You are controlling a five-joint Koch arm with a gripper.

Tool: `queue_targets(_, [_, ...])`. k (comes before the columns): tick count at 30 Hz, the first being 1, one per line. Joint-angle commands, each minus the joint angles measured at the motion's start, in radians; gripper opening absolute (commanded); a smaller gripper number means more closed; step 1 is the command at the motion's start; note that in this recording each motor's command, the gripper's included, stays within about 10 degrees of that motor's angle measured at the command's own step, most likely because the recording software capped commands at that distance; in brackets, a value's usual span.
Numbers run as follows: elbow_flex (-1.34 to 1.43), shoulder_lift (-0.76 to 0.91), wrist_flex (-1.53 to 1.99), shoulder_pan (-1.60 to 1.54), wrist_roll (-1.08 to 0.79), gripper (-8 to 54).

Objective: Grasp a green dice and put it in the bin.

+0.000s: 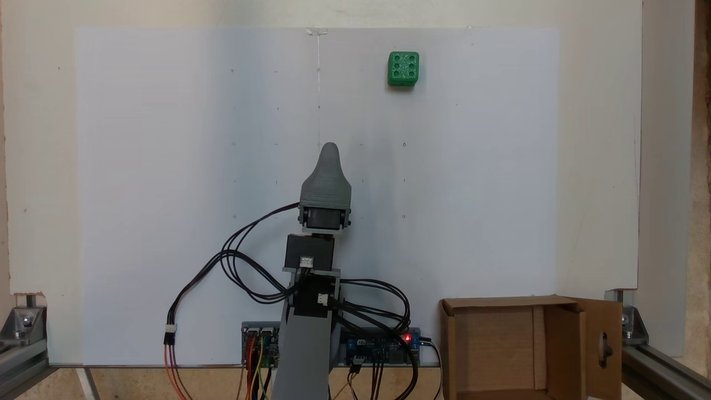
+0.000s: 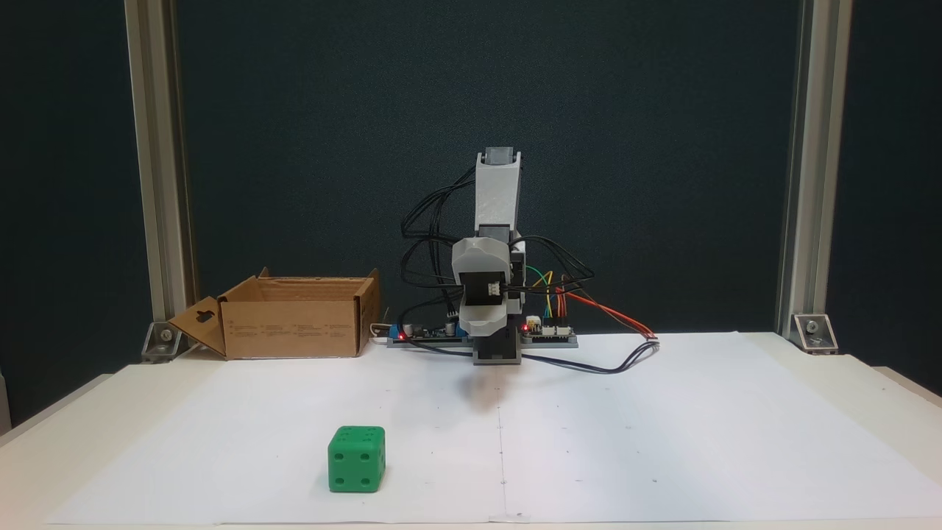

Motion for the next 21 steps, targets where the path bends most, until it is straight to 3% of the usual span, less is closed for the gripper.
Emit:
queue_targets(1, [0.049, 0.103, -0.028, 0.009, 0.002, 44.3])
queue_targets(6, [-0.011, 0.101, 0.008, 0.008, 0.0, 43.9])
queue_targets(21, [-0.784, 0.055, 1.057, 0.063, 0.009, 43.0])
